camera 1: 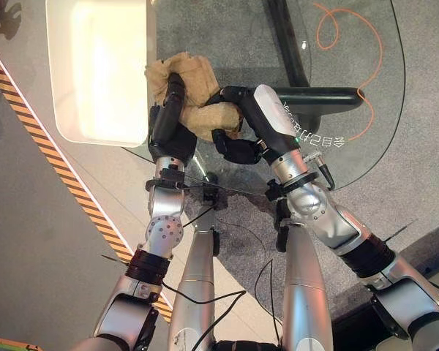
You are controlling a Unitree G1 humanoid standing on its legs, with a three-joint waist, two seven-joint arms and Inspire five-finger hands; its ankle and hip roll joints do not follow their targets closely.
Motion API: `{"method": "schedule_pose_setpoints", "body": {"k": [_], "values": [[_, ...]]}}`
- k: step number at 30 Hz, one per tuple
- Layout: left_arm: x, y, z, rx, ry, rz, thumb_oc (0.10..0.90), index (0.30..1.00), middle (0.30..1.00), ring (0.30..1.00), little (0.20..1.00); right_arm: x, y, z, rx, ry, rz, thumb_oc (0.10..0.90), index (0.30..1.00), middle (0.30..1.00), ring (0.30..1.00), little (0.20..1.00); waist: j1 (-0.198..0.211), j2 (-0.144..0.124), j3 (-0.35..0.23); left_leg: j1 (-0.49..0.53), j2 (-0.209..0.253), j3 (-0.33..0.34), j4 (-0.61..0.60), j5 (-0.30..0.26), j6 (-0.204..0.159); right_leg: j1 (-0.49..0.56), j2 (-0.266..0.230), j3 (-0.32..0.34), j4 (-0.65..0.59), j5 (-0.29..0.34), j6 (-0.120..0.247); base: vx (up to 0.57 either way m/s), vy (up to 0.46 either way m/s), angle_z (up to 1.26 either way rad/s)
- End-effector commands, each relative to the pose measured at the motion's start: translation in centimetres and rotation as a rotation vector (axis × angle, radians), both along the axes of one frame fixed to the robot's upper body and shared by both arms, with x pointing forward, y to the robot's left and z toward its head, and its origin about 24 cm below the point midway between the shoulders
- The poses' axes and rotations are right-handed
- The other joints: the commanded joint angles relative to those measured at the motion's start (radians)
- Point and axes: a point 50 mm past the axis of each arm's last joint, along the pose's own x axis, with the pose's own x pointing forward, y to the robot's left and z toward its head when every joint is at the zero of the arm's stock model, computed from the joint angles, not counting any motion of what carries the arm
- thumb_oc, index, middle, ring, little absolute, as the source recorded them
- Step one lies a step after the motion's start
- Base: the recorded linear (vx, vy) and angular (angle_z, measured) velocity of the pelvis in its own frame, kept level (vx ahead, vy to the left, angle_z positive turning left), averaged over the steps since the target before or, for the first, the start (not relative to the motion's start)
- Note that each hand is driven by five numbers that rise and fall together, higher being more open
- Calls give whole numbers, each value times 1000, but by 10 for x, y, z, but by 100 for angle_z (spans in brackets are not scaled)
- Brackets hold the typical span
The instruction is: Wipe the table with a cloth and put it in the basket.
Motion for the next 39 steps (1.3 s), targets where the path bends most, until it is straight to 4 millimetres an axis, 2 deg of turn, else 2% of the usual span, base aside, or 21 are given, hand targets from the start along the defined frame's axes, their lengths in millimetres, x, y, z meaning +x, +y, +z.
{"method": "schedule_pose_setpoints", "body": {"k": [1, 3, 4, 6, 7, 30, 35, 39], "values": [[-13, 9, 65, -23, -309, 112, 100, 300, 300, 300, 200, -43, 32, 69, 119, -339, 241, 180, 368, 368, 368, 280, 3, -37, -22, 15, -116, 90, 122, -172, 116, 48, 74, -50, -264, 170, 6, 0, 0, 0], [-14, 11, 66, -36, -313, 131, 100, 300, 300, 300, 200, -43, 32, 69, 123, -340, 240, 273, 448, 448, 448, 373, 3, -38, -22, 14, -117, 89, 123, -172, 116, 47, 75, -50, -264, 169, 5, 0, 0, 0], [-15, 12, 67, -48, -315, 147, 100, 300, 300, 300, 200, -42, 32, 70, 126, -338, 238, 471, 618, 618, 618, 571, 4, -38, -22, 15, -116, 89, 123, -172, 115, 47, 75, -51, -262, 168, 5, 0, 0, 0], [-15, 14, 67, -62, -312, 177, 100, 300, 300, 300, 200, -42, 32, 70, 137, -333, 235, 756, 862, 862, 862, 856, 4, -38, -22, 15, -117, 89, 122, -172, 115, 45, 76, -50, -261, 167, 5, 0, 0, 0], [-16, 16, 67, -70, -312, 191, 100, 300, 300, 300, 200, -41, 32, 69, 138, -328, 235, 800, 900, 900, 900, 900, 5, -38, -22, 15, -118, 88, 121, -172, 115, 46, 76, -50, -263, 167, 4, 0, 0, 0], [-25, 42, 76, -215, -257, 500, 100, 300, 300, 300, 200, -39, 39, 75, 158, -331, 244, 800, 900, 900, 900, 900, 16, -37, -22, 34, -125, 81, 111, -169, 111, 65, 73, -52, -266, 161, 6, 0, 0, 0], [-26, 47, 83, -198, -244, 590, 100, 300, 300, 300, 200, -35, 38, 77, 174, -325, 224, 800, 900, 900, 900, 900, 16, -33, -22, 40, -126, 82, 117, -171, 108, 71, 66, -52, -263, 160, 6, 0, 0, 0], [-24, 52, 90, -185, -251, 653, 100, 300, 300, 300, 200, -19, 28, 74, 221, -326, 97, 800, 900, 900, 900, 900, 12, -28, -22, 44, -122, 88, 114, -171, 104, 74, 63, -47, -262, 156, 5, -2, 17, 0]]}}
